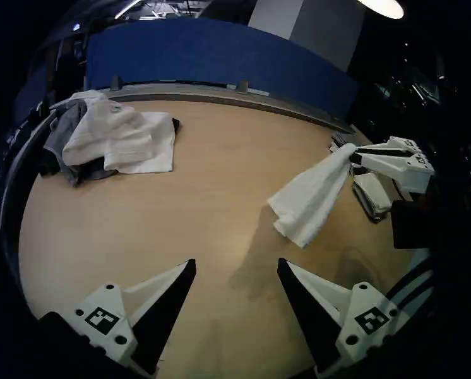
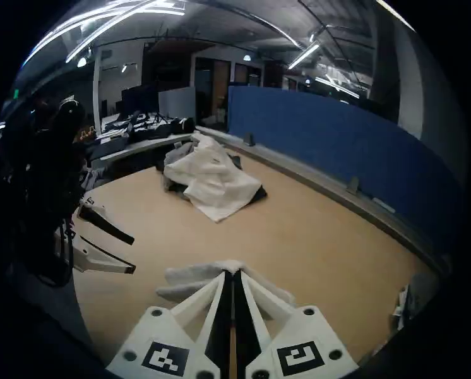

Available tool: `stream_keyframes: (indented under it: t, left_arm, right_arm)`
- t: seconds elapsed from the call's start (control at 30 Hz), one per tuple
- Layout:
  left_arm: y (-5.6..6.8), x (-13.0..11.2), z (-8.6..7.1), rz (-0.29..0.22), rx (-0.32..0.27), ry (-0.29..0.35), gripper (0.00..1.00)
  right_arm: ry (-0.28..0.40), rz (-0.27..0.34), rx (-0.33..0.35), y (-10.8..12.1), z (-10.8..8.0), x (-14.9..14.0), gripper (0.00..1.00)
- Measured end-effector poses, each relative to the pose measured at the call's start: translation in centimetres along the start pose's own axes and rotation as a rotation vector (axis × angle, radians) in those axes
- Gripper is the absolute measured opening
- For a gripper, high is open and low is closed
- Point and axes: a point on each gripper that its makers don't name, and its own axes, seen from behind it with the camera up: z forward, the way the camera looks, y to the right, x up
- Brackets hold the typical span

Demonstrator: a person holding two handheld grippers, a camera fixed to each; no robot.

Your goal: Fold towel

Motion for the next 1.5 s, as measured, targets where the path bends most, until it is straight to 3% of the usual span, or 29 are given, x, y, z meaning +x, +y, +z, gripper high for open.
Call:
stream_keyframes:
  t: [0.4, 0.7, 1.1, 1.3, 1.5]
  left_arm:
    - [0.4, 0.4, -0.1, 0.006, -0.003, 0.005, 0.96]
    - [1.1, 0.7, -0.1, 0.012, -0.009, 0.007, 0.96]
    - [2.3, 0.4, -0.1, 0.027, -0.011, 0.002, 0.96]
    - [2.9, 0.5, -0.1, 0.032, -0.011, 0.001, 0.96]
    - [3.4, 0.3, 0.1, 0.038, -0.009, -0.003, 0.96]
  right_arm:
    - [0.034, 0.002, -0.013, 0.8, -1.2, 1.4, 0.02]
    - [0.047, 0.000, -0.053, 3.1, -2.5, 2.0, 0.02]
    - [0.052, 0.024, -0.134, 8.7, -5.6, 1.3, 0.02]
    - [0.053, 0.059, -0.189, 12.9, -7.5, 0.6, 0.02]
    - [0.039, 0.044, -0.255, 17.3, -9.8, -0.2, 0.02]
